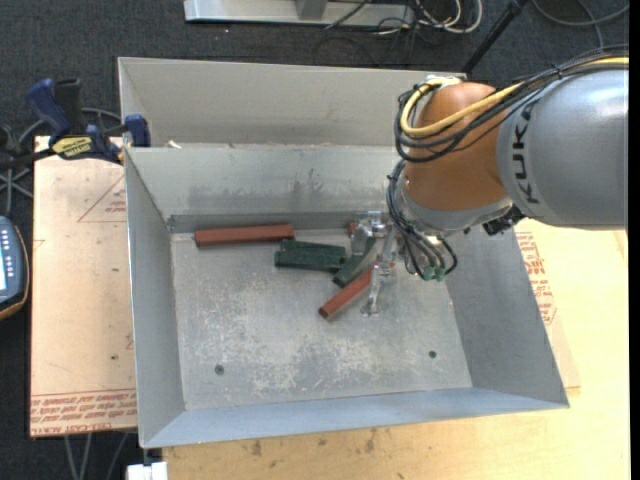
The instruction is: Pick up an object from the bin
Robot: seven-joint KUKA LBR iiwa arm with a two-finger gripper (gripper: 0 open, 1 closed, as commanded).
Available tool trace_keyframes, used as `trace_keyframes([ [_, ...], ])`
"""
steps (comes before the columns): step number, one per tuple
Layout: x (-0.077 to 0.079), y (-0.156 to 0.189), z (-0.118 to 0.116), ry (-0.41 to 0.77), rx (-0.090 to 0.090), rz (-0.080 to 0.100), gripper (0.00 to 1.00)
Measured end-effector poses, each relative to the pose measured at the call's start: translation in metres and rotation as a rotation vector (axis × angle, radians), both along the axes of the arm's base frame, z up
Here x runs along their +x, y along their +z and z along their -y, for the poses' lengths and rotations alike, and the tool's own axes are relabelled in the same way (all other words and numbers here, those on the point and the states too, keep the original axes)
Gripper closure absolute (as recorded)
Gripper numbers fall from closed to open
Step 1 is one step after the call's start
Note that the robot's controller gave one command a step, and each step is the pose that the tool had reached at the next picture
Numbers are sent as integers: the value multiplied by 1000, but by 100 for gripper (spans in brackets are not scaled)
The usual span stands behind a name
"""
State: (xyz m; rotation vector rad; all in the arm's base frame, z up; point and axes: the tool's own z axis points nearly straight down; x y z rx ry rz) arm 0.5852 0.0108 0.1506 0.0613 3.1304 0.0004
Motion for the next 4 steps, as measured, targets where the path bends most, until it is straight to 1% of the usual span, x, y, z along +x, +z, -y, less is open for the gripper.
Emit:
trace_keyframes([
  [1,-5,-82,2,-21,2,-5,0],
  [2,-3,-78,2,-22,2,-2,100],
  [3,6,-79,75,-504,4,-4,100],
  [4,-3,-71,79,-485,4,-8,100],
])
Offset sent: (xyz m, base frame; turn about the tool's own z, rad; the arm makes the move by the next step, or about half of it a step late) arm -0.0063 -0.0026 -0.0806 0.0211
